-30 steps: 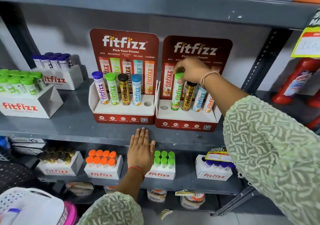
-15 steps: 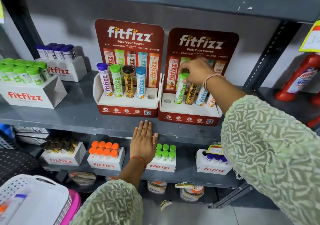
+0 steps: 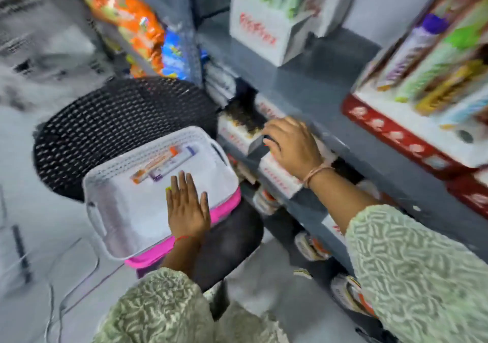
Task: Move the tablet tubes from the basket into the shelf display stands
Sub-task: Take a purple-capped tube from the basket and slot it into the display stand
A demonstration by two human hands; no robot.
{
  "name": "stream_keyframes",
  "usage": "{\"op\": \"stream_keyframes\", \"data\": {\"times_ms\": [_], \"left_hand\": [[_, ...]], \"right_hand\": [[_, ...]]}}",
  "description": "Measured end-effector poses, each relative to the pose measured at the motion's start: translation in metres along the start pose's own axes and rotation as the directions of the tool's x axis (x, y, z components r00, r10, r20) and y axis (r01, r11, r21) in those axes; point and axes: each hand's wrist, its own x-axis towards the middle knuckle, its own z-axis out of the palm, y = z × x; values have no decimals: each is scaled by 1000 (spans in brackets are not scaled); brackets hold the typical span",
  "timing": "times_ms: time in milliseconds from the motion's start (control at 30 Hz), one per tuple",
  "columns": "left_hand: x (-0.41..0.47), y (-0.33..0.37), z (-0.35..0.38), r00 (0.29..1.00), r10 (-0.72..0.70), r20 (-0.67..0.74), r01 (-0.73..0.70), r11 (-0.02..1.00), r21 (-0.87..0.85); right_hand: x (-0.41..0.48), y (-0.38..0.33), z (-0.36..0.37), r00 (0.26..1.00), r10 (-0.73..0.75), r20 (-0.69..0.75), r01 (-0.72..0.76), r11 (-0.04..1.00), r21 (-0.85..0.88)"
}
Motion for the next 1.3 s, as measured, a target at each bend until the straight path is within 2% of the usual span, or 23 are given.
{"op": "stream_keyframes", "data": {"times_ms": [100, 167, 200, 267, 367, 400, 567, 667, 867, 1000, 1133, 1233, 1300], "left_hand": [[0, -54, -1, 989, -150, 17, 150, 988, 22], [-5, -72, 6, 982, -177, 60, 175, 984, 42], [-8, -78, 10, 977, -196, 86, 192, 980, 46], [-12, -86, 19, 968, -221, 119, 212, 974, 81], [-12, -91, 27, 966, -229, 118, 210, 965, 157], [-11, -93, 29, 968, -226, 107, 208, 965, 160], [-11, -99, 30, 977, -200, 75, 188, 972, 141], [-12, -98, 26, 976, -201, 88, 188, 972, 138], [-16, -101, 16, 971, -176, 165, 166, 983, 74], [-9, -68, 9, 972, -165, 168, 165, 986, 15], [12, 40, 12, 980, 144, 134, -129, 985, -119], [12, 142, 13, 909, 414, 55, -399, 900, -173], [2, 198, 13, 853, 523, 14, -509, 836, -206]], "right_hand": [[47, -46, 78, 982, -1, 190, -40, 976, 213], [70, -71, 124, 963, 128, 238, -213, 900, 381], [82, -83, 146, 919, 236, 316, -361, 827, 432], [104, -101, 188, 759, 396, 517, -628, 652, 424], [136, -111, 238, 572, 504, 647, -820, 383, 426], [145, -112, 251, 531, 528, 663, -847, 300, 439], [161, -114, 281, 438, 597, 672, -842, 9, 540], [144, -110, 267, 451, 630, 632, -781, -63, 621], [74, -73, 159, 576, 713, 400, -570, -1, 822], [20, -32, 54, 588, 782, 205, -483, 137, 865], [-37, 9, -50, 593, 805, -30, -473, 378, 796], [-81, 37, -120, 567, 792, -228, -505, 552, 663], [-105, 55, -156, 566, 777, -276, -524, 597, 608]]}}
